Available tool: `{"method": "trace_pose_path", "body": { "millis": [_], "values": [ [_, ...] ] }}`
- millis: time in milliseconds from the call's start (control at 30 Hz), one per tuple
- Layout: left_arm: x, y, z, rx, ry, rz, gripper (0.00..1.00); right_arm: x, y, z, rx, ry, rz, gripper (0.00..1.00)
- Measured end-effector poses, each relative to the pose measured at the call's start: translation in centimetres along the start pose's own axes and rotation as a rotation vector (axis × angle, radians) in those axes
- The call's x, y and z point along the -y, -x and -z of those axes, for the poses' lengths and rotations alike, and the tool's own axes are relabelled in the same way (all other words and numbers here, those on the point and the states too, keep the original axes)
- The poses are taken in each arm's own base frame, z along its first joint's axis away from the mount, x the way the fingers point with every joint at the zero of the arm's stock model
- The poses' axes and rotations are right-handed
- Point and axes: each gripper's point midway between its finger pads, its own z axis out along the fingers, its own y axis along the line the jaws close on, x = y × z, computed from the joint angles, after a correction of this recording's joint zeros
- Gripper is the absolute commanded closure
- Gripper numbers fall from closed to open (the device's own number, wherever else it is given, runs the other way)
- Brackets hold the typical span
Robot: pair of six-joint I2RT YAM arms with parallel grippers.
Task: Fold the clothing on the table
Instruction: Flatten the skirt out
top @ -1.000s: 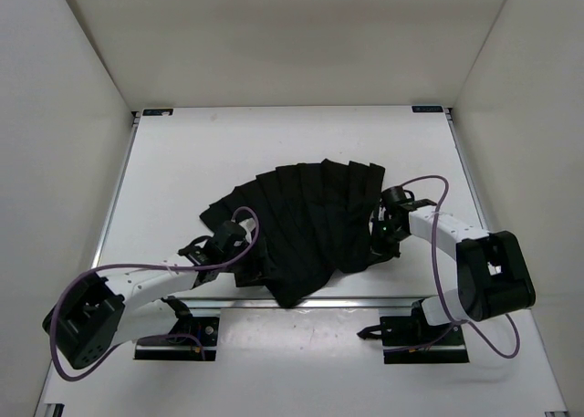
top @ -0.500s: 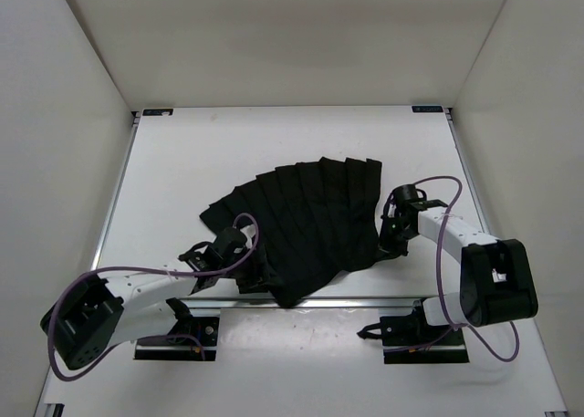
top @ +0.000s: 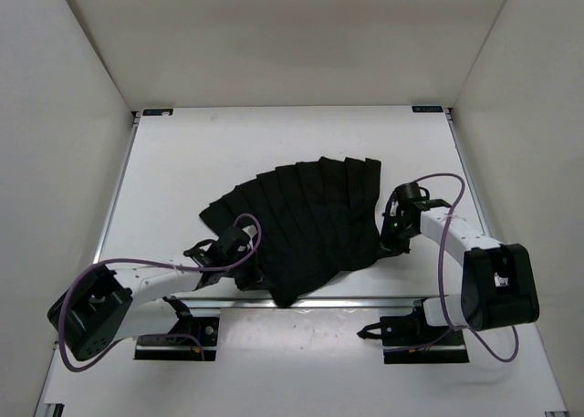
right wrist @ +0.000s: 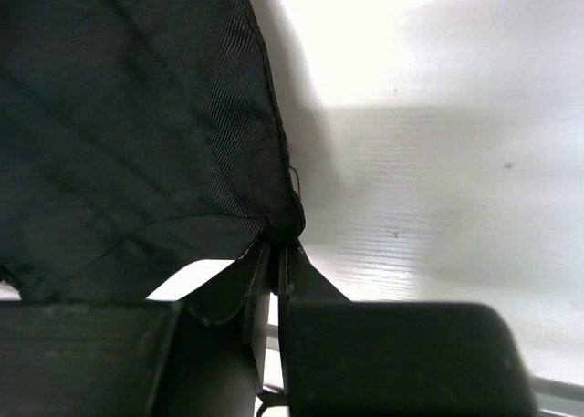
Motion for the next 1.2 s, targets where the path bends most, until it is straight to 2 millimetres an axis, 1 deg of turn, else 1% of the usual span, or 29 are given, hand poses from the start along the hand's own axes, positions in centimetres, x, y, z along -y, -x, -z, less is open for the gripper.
{"method": "trace_pose_path", "body": {
  "millis": [67,100,167,233,267,333,433,500,533,600,667,700,767,833,867,933,967,1033,1067,1100,1133,1167,1200],
  "values": [
    [0.1,1.0,0.4,0.016,0.025,-0.024,1.00,-0.3,0.8,0.7,0.040,0.023,0.003,1.00],
    [0.4,1.8,0.8,0.029,0.035,-0.043,1.00,-0.5,1.4,1.3,0.069,0.040,0.004,1.00],
    [1.9,4.4,2.0,0.079,0.042,-0.097,1.00,-1.4,3.4,3.1,0.148,0.083,0.008,1.00],
    [4.5,8.0,3.7,0.152,0.021,-0.168,1.00,-2.7,6.1,5.6,0.256,0.137,0.029,1.00],
    [6.0,10.3,4.9,0.205,0.007,-0.210,1.00,-3.5,7.9,7.3,0.326,0.170,0.045,1.00],
    [8.6,14.4,7.3,0.301,-0.005,-0.279,1.00,-5.2,10.7,10.7,0.448,0.222,0.086,1.00],
    [12.1,20.6,11.4,0.451,0.015,-0.391,1.00,-8.4,14.7,16.7,0.636,0.290,0.187,1.00],
    [14.6,24.4,14.2,0.553,0.027,-0.459,1.00,-11.0,16.4,20.7,0.748,0.329,0.265,1.00],
    [15.7,25.8,15.6,0.598,0.030,-0.488,1.00,-12.6,17.0,23.0,0.807,0.355,0.309,1.00],
    [17.9,27.9,18.5,0.687,0.039,-0.547,1.00,-15.2,17.3,26.6,0.899,0.394,0.385,1.00],
    [20.0,28.5,21.2,0.765,0.055,-0.603,1.00,-17.3,16.9,29.6,0.986,0.419,0.448,1.00],
    [21.0,28.3,22.5,0.801,0.056,-0.630,1.00,-18.1,16.1,30.8,1.020,0.433,0.477,1.00],
    [22.6,26.9,24.9,0.861,0.047,-0.675,1.00,-18.8,14.1,32.7,1.059,0.458,0.517,1.00],
    [23.7,24.8,27.9,0.920,0.005,-0.704,1.00,-18.4,12.2,34.9,1.112,0.472,0.530,1.00],
    [23.8,23.8,29.8,0.960,-0.013,-0.704,1.00,-17.8,11.6,36.2,1.147,0.469,0.523,1.00],
    [23.7,22.1,33.9,1.051,-0.052,-0.687,1.00,-16.2,10.9,38.4,1.216,0.457,0.502,1.00],
    [24.0,21.3,35.7,1.090,-0.087,-0.676,1.00,-15.5,10.8,39.2,1.235,0.453,0.492,1.00],
    [25.3,19.3,38.1,1.117,-0.190,-0.674,1.00,-14.8,10.3,41.6,1.271,0.486,0.506,1.00],
    [26.1,18.6,38.7,1.112,-0.242,-0.673,1.00,-14.6,10.3,42.7,1.290,0.502,0.518,1.00],
    [26.6,18.4,38.6,1.101,-0.272,-0.662,1.00,-14.3,10.5,43.2,1.297,0.511,0.521,1.00],
    [26.8,18.8,38.0,1.085,-0.280,-0.641,1.00,-14.1,11.0,43.3,1.300,0.514,0.523,1.00],
    [26.6,19.5,36.8,1.059,-0.275,-0.615,1.00,-14.0,11.7,42.8,1.288,0.513,0.515,1.00],
    [26.0,20.5,35.4,1.036,-0.255,-0.582,1.00,-14.2,12.4,41.8,1.260,0.515,0.509,0.99]
  ]
}}
